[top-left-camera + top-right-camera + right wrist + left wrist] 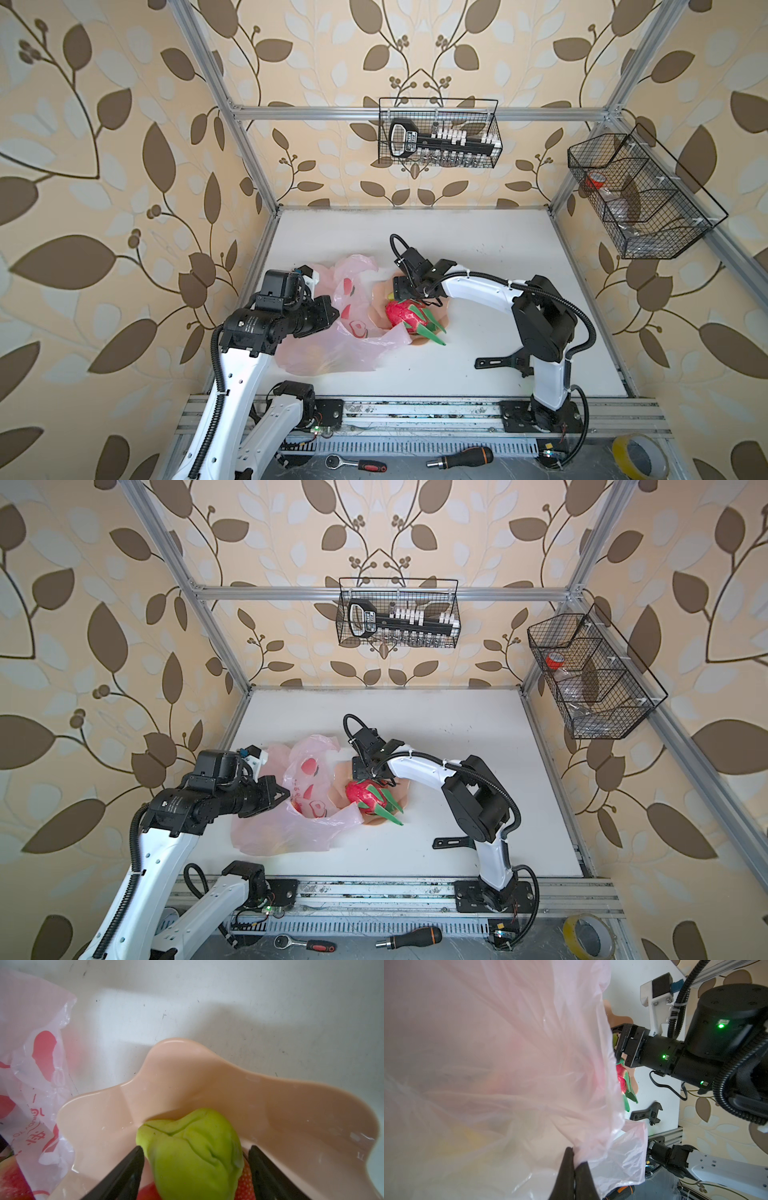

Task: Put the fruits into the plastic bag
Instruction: 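Lower the right gripper onto the green pear-like fruit on the plate, then close the right gripper around the green fruit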

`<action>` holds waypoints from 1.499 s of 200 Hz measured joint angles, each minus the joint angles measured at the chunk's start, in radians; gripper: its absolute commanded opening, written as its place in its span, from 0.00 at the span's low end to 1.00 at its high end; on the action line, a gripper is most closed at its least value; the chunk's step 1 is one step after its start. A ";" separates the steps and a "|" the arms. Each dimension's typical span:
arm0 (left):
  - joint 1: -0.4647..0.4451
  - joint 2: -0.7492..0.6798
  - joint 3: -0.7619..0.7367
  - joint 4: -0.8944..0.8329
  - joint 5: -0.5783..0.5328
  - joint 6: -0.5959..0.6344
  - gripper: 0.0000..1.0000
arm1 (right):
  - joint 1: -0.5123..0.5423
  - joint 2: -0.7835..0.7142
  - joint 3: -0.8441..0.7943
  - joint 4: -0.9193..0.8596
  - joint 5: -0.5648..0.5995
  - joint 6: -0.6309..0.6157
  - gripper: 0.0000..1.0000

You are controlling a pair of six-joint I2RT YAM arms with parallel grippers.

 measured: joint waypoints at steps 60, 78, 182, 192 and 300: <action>0.000 0.002 0.000 0.000 0.000 0.000 0.00 | -0.005 0.013 0.000 -0.001 0.000 0.000 0.65; 0.000 0.002 0.000 0.000 0.000 0.000 0.00 | -0.006 0.013 0.001 0.000 0.000 0.000 0.60; 0.000 0.004 0.000 0.001 0.000 0.000 0.00 | -0.015 -0.037 0.002 -0.001 0.004 0.008 0.36; 0.000 0.004 0.000 0.001 0.000 0.000 0.00 | -0.015 -0.044 0.002 -0.001 0.004 0.007 0.36; 0.000 0.014 0.000 0.001 0.000 0.000 0.00 | -0.017 -0.055 0.040 -0.058 -0.032 0.000 0.74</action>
